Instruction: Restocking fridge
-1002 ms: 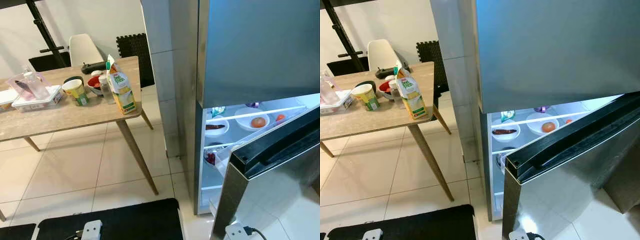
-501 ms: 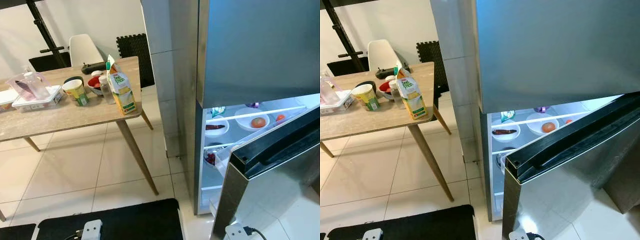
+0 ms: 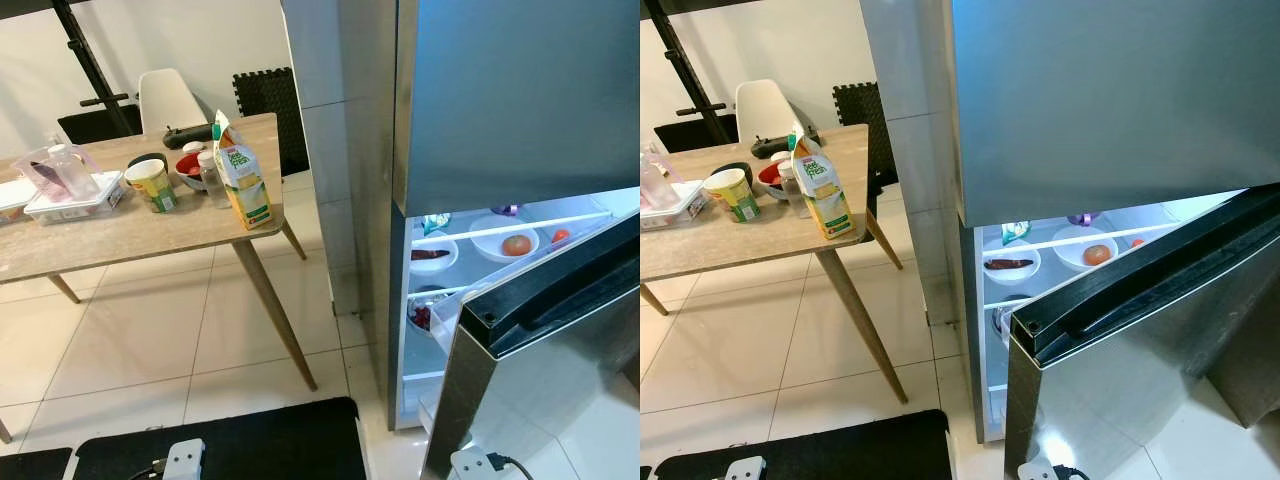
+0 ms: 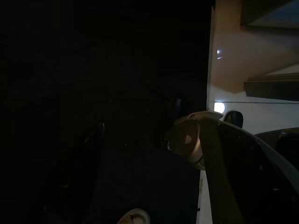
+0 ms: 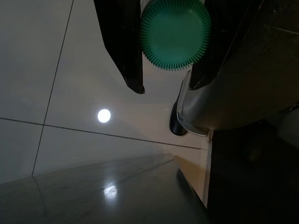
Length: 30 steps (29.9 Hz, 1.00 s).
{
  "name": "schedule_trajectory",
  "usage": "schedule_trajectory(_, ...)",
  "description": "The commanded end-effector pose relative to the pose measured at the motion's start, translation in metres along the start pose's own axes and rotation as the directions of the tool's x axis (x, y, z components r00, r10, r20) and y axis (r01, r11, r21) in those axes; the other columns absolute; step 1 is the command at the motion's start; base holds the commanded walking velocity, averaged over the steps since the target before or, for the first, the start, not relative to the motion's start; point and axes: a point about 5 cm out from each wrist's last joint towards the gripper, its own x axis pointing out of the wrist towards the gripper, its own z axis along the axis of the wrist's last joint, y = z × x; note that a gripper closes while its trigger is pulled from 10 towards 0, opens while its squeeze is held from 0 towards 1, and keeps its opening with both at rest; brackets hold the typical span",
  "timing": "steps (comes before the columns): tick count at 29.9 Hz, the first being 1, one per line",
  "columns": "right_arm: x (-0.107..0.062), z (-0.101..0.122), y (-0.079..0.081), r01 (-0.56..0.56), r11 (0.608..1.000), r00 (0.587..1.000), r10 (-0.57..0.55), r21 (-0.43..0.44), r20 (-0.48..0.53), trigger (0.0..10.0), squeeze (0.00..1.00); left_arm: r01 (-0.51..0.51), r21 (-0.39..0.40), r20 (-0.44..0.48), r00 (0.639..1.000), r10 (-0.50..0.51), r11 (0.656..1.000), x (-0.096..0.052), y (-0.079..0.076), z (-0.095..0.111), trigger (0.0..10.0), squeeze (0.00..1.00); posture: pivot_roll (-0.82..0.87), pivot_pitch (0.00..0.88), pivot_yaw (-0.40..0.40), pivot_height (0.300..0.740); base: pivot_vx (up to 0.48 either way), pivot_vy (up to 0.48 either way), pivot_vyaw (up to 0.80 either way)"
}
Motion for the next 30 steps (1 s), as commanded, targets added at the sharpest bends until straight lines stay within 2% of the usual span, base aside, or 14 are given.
schedule_trajectory(1,0.0003,-0.0011,0.0118,-0.042,0.999,0.999,0.042,-0.001,-0.011,10.0,0.0,-0.008,0.002,-0.002,1.0,0.008,1.0,-0.0007,0.0026,0.001,10.0,0.0,0.01,0.004,0.111,0.74,0.0,0.0,0.0)
schedule_trajectory(30,0.0003,-0.0007,0.0122,-0.042,0.999,0.999,0.042,-0.001,-0.009,10.0,0.0,-0.005,-0.001,-0.004,1.0,0.005,1.0,-0.0006,0.0017,-0.0003,10.0,0.0,0.01,0.006,0.112,0.74,0.0,0.0,0.0)
